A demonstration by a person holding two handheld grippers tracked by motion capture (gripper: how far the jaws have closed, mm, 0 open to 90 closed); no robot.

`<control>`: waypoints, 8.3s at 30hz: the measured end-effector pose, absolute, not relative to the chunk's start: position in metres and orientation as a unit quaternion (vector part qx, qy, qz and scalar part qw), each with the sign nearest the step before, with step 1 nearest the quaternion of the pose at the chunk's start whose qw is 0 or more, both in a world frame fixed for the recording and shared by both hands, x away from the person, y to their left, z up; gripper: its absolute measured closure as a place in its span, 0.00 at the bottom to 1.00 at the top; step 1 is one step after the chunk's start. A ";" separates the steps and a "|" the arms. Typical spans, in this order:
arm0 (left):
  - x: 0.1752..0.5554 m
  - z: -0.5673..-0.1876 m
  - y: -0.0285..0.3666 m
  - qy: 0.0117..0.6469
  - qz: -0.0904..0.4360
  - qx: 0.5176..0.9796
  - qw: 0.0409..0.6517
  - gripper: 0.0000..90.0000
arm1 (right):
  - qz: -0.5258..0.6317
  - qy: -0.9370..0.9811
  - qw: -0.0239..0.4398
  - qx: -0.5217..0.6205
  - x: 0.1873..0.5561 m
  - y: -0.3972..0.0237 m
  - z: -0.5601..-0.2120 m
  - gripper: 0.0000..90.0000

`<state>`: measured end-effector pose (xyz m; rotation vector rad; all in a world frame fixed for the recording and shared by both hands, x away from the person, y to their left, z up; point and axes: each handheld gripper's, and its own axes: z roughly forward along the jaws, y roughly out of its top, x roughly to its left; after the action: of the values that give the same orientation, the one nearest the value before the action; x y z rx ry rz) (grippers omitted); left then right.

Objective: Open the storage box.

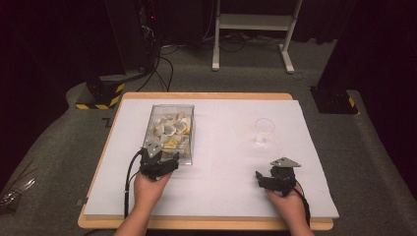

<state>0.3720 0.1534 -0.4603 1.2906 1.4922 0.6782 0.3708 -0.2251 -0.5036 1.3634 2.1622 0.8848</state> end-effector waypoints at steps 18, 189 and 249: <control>0.370 -0.463 0.147 0.632 0.316 0.508 0.492 0.37 | 0.320 0.780 0.217 0.492 0.371 -0.225 -0.504 0.21; 0.246 -0.469 0.141 0.623 0.334 0.500 0.501 0.36 | 0.320 0.779 0.217 0.493 0.370 -0.225 -0.504 0.21; 0.252 -0.438 0.182 0.592 0.333 0.471 0.562 0.65 | 0.320 0.779 0.217 0.493 0.370 -0.225 -0.504 0.21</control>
<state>0.2524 0.1822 -0.4382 1.1095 1.3948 0.7854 0.3702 -0.2249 -0.5038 1.3653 2.1591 0.8862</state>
